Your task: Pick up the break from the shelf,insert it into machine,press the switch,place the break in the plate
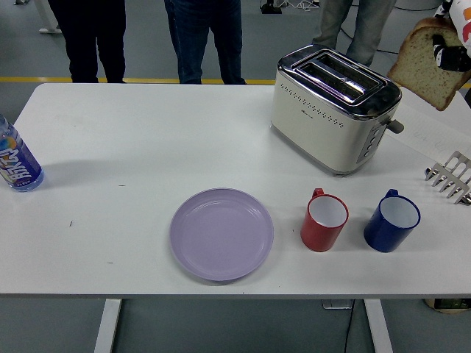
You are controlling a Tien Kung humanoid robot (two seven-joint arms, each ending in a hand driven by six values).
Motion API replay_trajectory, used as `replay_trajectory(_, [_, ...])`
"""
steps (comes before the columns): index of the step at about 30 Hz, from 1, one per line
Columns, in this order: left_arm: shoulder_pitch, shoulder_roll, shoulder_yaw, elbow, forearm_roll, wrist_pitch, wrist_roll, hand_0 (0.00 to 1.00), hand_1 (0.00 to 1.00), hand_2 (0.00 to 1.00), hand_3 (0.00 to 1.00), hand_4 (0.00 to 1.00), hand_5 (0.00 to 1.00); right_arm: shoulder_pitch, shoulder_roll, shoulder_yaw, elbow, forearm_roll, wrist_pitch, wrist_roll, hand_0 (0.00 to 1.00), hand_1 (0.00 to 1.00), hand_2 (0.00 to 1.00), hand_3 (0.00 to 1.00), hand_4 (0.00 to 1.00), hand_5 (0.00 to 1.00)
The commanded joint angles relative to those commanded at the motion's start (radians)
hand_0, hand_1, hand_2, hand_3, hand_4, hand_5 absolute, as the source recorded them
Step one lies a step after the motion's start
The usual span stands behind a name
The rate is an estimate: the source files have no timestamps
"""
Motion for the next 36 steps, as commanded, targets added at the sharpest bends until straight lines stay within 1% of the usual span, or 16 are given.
replay_trajectory(15, [0.0,0.001,0.0,0.0,0.002,0.001,0.001,0.352,0.463,0.607,0.733,0.606,0.998,0.088,0.025,-0.053,-0.048,0.064,0.0,0.0,0.195,0.313,0.494,0.538,0.489,0.002])
replay_trajectory(20, [-0.003,0.002,0.006,0.0,-0.006,0.001,0.0,0.352,0.463,0.607,0.733,0.606,0.998,0.134,0.038,-0.075,-0.085,0.108,-0.001,0.0,0.195,0.313,0.494,0.538,0.489,0.002])
replay_trajectory(25, [-0.005,0.003,0.009,0.0,-0.008,0.001,0.0,0.351,0.462,0.606,0.733,0.606,0.998,0.182,0.054,-0.094,-0.13,0.156,0.01,0.0,0.196,0.31,0.494,0.536,0.489,0.002])
replay_trajectory(36, [-0.009,0.004,0.017,0.0,-0.017,0.003,-0.002,0.35,0.46,0.606,0.733,0.608,0.998,0.248,0.084,-0.126,-0.188,0.193,0.021,0.0,0.195,0.31,0.493,0.536,0.49,0.002])
